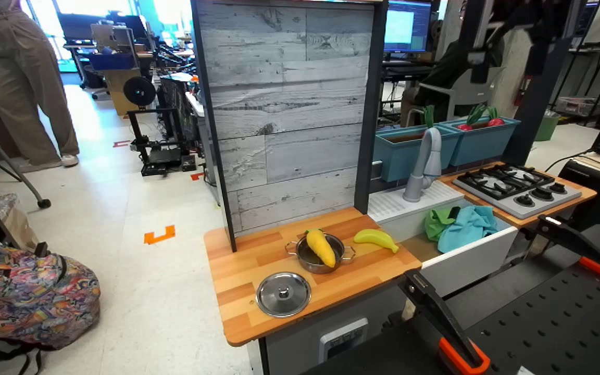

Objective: Put the carrot plushie on the table

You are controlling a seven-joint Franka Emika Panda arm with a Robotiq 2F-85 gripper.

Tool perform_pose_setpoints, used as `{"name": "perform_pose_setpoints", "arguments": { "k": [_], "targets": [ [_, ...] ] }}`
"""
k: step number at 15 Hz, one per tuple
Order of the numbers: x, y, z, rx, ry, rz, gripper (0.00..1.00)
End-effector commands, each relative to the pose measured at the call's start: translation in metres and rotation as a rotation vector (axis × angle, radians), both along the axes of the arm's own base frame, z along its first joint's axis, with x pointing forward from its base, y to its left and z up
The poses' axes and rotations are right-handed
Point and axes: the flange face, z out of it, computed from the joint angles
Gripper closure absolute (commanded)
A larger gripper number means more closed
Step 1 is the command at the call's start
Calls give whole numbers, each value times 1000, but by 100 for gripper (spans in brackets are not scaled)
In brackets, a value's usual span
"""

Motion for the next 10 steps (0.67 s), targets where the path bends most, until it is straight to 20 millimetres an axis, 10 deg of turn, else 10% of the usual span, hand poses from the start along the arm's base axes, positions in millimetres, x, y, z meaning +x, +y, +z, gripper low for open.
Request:
{"name": "perform_pose_setpoints", "arguments": {
  "k": [1,10],
  "targets": [
    [25,7,-65,26,-23,20,0],
    [48,65,-200,150,-31,97,0]
  ]
}}
